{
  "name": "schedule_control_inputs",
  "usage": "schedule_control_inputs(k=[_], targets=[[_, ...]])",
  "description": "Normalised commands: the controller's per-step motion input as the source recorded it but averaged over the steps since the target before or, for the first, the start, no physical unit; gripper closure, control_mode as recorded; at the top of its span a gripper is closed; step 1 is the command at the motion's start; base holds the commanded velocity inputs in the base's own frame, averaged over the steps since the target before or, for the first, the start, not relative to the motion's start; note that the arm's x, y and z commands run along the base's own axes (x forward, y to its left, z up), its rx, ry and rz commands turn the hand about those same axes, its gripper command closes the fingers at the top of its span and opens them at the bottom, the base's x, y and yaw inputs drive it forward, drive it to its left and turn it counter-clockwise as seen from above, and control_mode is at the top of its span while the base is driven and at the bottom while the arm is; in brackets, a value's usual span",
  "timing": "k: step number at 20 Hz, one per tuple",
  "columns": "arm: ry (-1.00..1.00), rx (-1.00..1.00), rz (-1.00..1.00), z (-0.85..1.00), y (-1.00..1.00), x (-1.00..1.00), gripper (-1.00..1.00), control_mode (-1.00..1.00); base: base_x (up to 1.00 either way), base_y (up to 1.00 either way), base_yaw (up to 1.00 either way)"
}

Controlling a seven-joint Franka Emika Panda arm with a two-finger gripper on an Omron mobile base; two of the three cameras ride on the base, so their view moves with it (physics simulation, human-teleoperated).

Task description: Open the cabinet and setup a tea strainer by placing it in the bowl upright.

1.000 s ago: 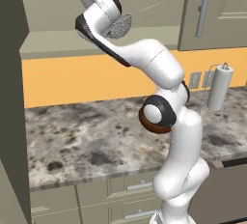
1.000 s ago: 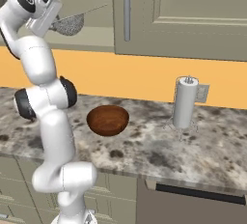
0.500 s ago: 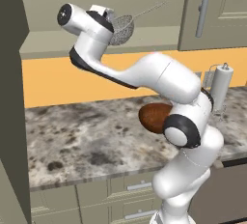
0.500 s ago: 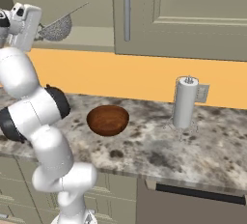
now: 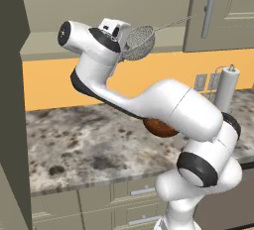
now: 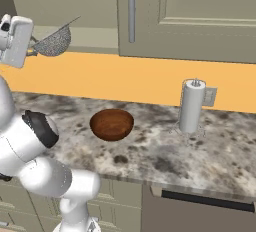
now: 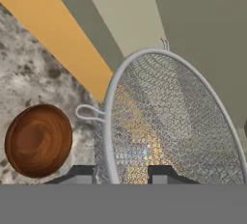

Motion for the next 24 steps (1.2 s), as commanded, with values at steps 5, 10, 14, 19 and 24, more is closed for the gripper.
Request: schedule_control_inputs(k=[5,10,14,19,24], targets=[[0.0,0.05,-0.24,-0.09,-0.42,-0.91,1.0,-1.0,0.0,0.0,0.0],[0.0,0.02,-0.2,-0.62,-0.69,-0.47,1.0,-1.0,0.0,0.0,0.0],[-0.01,0.0,-0.09,-0.48,-0.92,-0.04,1.0,-1.0,0.0,0.0,0.0],[-0.05,0.05,0.0,-0.75,-0.73,0.09,1.0,-1.0,0.0,0.0,0.0],[-0.05,0.24,-0.17,-0.71,-0.28,-0.03,1.0,-1.0,0.0,0.0,0.0]])
